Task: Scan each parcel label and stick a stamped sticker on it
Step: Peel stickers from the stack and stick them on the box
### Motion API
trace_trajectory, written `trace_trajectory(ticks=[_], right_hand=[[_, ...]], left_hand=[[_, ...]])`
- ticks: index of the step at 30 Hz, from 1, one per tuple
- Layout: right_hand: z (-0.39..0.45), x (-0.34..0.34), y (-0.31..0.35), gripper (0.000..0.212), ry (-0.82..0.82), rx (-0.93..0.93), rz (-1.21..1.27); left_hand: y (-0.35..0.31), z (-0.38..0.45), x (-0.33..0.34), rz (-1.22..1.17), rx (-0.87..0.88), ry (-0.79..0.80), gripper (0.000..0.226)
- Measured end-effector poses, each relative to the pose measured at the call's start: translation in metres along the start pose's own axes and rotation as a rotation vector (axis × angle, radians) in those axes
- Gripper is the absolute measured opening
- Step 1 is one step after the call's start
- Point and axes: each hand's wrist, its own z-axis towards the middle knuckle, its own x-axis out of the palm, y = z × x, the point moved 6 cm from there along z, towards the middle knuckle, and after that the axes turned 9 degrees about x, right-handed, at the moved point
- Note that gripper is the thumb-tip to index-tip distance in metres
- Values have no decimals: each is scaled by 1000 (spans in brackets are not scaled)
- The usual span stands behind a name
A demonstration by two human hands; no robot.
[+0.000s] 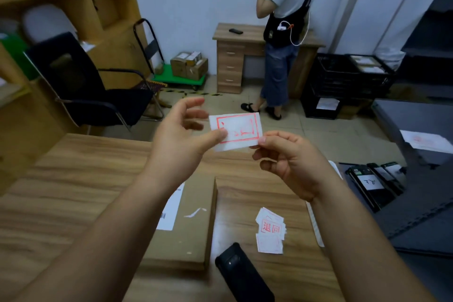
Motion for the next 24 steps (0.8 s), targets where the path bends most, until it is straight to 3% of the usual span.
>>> trace_trajectory(ticks=[3, 5, 8, 11, 14, 24], right_hand=[[-4, -3, 9, 8, -95, -86, -54], [-8, -1, 17, 8, -82, -148, -70], [-17, 6, 28, 5, 56, -236, -47], [-20, 7, 34, 8, 151, -282, 24], [-23, 5, 38, 16, 213, -272, 101], [-35, 4, 45, 27, 254, -274, 129]], left_hand=[[-42, -8, -1, 425, 588, -74, 33], [-54, -15, 13, 524, 801, -12, 23], [-54, -12, 26, 412, 711, 112, 23], [-57, -9, 26, 212, 595, 131, 22], [-67, -10, 27, 176, 579, 143, 22], [-76, -9, 30, 132, 560, 110, 19]])
